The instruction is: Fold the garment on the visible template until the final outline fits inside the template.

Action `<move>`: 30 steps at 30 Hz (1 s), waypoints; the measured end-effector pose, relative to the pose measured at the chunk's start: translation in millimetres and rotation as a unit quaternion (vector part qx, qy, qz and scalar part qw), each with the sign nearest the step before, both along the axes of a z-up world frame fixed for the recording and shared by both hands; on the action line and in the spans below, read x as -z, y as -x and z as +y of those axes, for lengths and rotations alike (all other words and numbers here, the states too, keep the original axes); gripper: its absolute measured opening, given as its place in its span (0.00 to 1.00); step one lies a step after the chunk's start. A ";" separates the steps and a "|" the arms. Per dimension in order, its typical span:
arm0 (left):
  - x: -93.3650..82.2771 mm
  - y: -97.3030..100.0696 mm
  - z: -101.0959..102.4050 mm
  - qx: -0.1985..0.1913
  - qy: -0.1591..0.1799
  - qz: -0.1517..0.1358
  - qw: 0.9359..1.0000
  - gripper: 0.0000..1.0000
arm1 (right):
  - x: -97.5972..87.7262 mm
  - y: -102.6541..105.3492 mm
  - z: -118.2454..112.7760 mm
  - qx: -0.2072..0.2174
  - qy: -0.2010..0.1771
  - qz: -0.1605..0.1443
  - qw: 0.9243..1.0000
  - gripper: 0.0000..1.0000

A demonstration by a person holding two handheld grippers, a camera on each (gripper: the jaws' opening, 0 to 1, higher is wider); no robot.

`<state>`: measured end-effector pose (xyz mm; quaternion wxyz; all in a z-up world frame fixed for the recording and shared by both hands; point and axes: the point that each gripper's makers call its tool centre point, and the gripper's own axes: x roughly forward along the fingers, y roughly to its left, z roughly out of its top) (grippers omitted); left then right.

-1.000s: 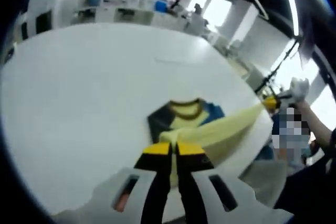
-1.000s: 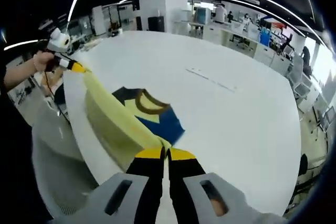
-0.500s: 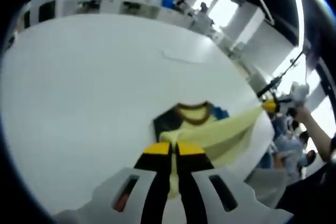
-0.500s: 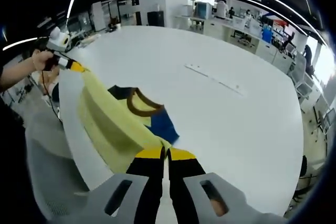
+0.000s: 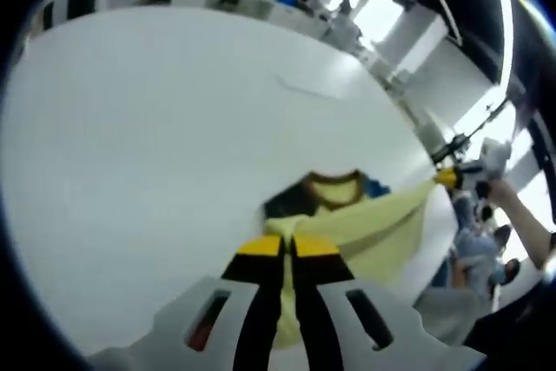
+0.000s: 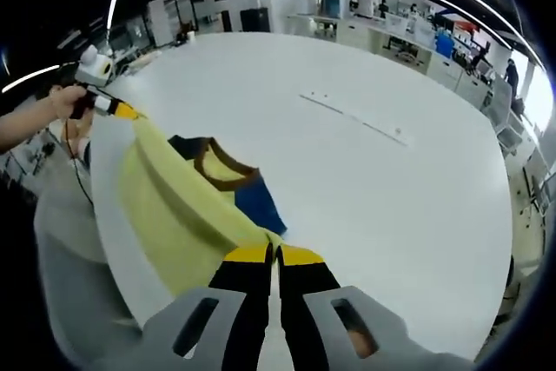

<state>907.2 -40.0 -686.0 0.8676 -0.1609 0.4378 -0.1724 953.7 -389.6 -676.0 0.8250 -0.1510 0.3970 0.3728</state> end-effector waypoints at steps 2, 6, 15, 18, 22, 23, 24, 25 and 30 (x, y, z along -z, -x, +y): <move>4.6 -2.7 -0.4 -0.003 0.003 0.004 1.000 0.00 | 4.7 -3.0 -0.4 0.001 0.001 0.006 1.000 0.03; 13.1 -7.8 -0.6 -0.005 0.005 0.012 1.000 0.00 | 13.7 -10.3 -1.6 0.008 -0.002 0.016 1.000 0.03; 31.2 -19.6 2.3 -0.010 0.002 0.030 0.999 0.00 | 34.6 -25.0 3.6 0.008 0.003 0.031 0.999 0.03; 37.6 -23.6 3.3 -0.012 0.002 0.036 0.999 0.00 | 40.9 -30.1 4.2 0.011 0.003 0.037 0.999 0.03; 49.6 -30.4 8.1 -0.009 -0.001 0.047 0.999 0.00 | 51.1 -34.2 5.0 0.011 0.008 0.046 0.999 0.03; 50.7 -30.4 7.2 -0.008 -0.002 0.048 0.999 0.00 | 52.6 -34.8 5.1 0.012 0.008 0.048 0.999 0.03; 52.3 -31.1 7.2 -0.007 -0.003 0.050 0.999 0.00 | 54.5 -35.6 5.3 0.013 0.007 0.049 0.999 0.03; 53.2 -31.5 7.0 -0.007 -0.004 0.051 0.999 0.00 | 56.1 -36.1 5.2 0.014 0.007 0.051 0.999 0.03; 57.1 -35.0 5.8 -0.004 -0.004 0.057 0.998 0.00 | 63.6 -37.5 5.1 0.017 0.007 0.059 0.998 0.03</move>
